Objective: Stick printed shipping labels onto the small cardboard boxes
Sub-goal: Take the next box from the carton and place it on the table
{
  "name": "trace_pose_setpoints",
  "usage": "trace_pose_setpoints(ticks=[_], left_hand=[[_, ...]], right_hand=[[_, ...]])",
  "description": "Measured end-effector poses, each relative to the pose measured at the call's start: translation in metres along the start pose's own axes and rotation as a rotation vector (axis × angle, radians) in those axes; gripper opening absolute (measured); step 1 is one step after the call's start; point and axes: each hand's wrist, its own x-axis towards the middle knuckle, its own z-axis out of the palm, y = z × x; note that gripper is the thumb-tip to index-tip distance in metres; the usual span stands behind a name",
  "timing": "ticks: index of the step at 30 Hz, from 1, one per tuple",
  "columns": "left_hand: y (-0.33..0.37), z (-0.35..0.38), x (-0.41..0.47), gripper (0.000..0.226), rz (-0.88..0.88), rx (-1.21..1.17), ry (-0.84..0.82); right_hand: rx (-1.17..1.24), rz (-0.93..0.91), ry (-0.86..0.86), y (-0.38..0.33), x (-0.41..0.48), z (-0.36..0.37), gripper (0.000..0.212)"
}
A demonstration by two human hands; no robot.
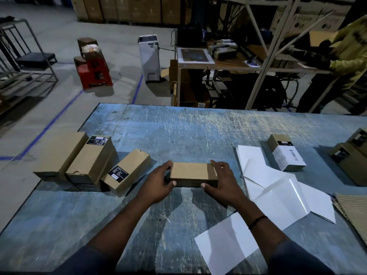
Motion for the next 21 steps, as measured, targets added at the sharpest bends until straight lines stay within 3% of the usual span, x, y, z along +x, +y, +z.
trace_pose_setpoints(ticks=[6,11,18,21], left_hand=[[-0.005,-0.001,0.0,0.057,0.033,-0.143,0.022],[-0.004,-0.007,0.008,0.037,-0.045,-0.197,0.07],[-0.001,0.0,0.009,0.053,-0.124,-0.122,0.135],[0.007,0.001,0.008,0.05,-0.137,-0.091,0.163]], right_hand=[[0.165,-0.04,-0.023,0.008,0.002,-0.005,0.084],[0.428,0.151,0.082,0.002,0.007,-0.013,0.052],[0.246,0.28,0.188,-0.008,0.016,-0.014,0.079],[0.298,0.384,0.203,-0.012,0.012,-0.016,0.064]])
